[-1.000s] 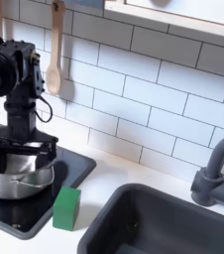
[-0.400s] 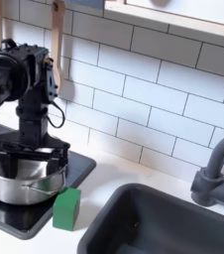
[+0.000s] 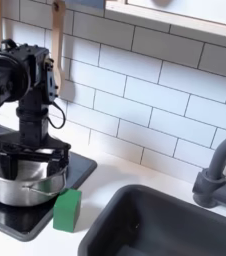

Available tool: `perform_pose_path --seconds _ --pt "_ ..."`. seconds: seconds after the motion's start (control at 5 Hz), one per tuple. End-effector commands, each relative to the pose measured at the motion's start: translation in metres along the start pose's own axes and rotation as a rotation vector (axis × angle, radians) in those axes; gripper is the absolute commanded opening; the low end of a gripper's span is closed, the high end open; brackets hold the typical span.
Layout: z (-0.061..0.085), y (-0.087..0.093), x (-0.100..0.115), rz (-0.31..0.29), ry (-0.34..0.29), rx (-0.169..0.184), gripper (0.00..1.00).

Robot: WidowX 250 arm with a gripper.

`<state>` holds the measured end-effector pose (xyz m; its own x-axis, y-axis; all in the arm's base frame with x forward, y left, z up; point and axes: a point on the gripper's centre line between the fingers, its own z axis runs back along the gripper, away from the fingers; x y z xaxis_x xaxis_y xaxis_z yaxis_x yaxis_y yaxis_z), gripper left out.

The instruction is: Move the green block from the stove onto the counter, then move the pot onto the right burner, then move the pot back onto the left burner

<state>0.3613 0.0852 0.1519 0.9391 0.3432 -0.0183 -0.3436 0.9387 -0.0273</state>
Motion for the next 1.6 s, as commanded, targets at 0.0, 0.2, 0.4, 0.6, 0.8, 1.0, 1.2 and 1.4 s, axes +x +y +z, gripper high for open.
perform_pose_path --seconds 0.0,0.2,0.4,0.6,0.8,1.0,1.2,1.4 --pt "0.002 0.000 0.001 0.005 0.002 -0.011 1.00" --pt "0.012 -0.003 0.001 0.010 0.004 -0.041 1.00" --pt "0.030 -0.009 0.002 -0.005 -0.020 -0.067 1.00" --pt "0.042 -0.007 0.003 0.003 -0.029 -0.095 1.00" --pt "0.051 0.000 0.002 0.017 -0.030 -0.117 1.00" --pt "0.069 0.003 0.000 0.022 -0.060 -0.142 1.00" --pt "0.069 0.008 -0.002 0.030 -0.052 -0.149 1.00" --pt "0.069 0.020 -0.002 0.044 -0.054 -0.146 1.00"
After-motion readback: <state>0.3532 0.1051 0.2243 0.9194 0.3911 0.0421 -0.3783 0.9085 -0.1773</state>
